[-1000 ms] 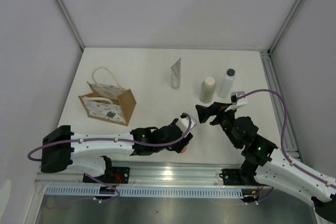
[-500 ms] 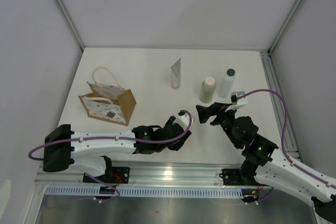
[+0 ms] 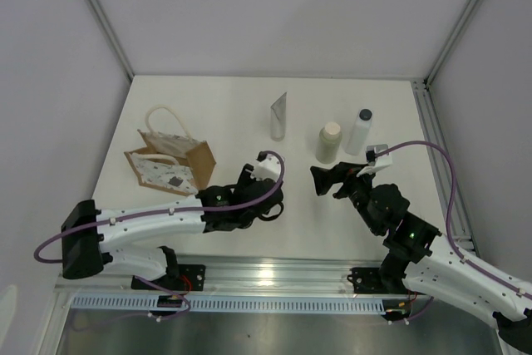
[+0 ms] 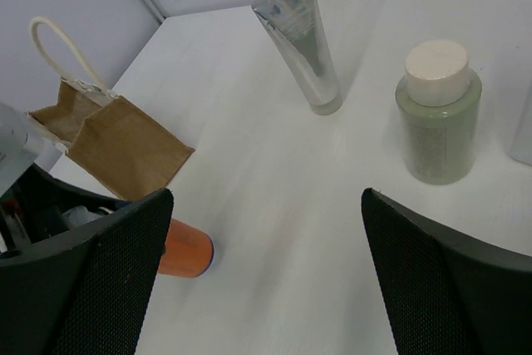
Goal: Place the personal care products into the canvas bag
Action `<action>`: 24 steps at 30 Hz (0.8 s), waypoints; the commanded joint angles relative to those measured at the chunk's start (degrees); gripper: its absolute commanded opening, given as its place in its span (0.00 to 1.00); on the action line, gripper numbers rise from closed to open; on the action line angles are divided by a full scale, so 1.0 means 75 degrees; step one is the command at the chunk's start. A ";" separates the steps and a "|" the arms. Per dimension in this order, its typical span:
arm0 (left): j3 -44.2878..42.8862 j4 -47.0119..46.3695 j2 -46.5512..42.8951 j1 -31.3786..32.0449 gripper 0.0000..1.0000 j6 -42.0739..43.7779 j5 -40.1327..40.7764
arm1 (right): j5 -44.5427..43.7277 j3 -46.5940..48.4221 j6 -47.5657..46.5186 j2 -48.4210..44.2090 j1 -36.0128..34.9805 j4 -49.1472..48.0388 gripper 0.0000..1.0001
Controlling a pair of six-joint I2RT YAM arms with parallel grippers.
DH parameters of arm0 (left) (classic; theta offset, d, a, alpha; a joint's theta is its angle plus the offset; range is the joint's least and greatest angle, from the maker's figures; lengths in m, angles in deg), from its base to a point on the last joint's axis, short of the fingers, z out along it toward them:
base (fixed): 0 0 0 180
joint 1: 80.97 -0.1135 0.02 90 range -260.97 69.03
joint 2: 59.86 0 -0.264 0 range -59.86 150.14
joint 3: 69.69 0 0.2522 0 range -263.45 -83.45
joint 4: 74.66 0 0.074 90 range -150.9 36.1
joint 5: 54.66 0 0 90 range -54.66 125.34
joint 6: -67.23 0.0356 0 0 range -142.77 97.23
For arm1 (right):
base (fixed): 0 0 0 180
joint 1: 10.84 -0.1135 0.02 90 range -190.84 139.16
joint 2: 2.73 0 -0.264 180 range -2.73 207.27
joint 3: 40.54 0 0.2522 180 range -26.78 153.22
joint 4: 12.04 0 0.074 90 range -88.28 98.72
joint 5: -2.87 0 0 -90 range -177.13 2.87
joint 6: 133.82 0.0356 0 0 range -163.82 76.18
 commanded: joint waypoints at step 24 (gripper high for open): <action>-0.3175 0.0721 -0.1725 -0.6175 0.00 0.0452 -0.0148 | 0.0002 0.0436 0.0222 -0.0118 0.0040 0.0036 1.00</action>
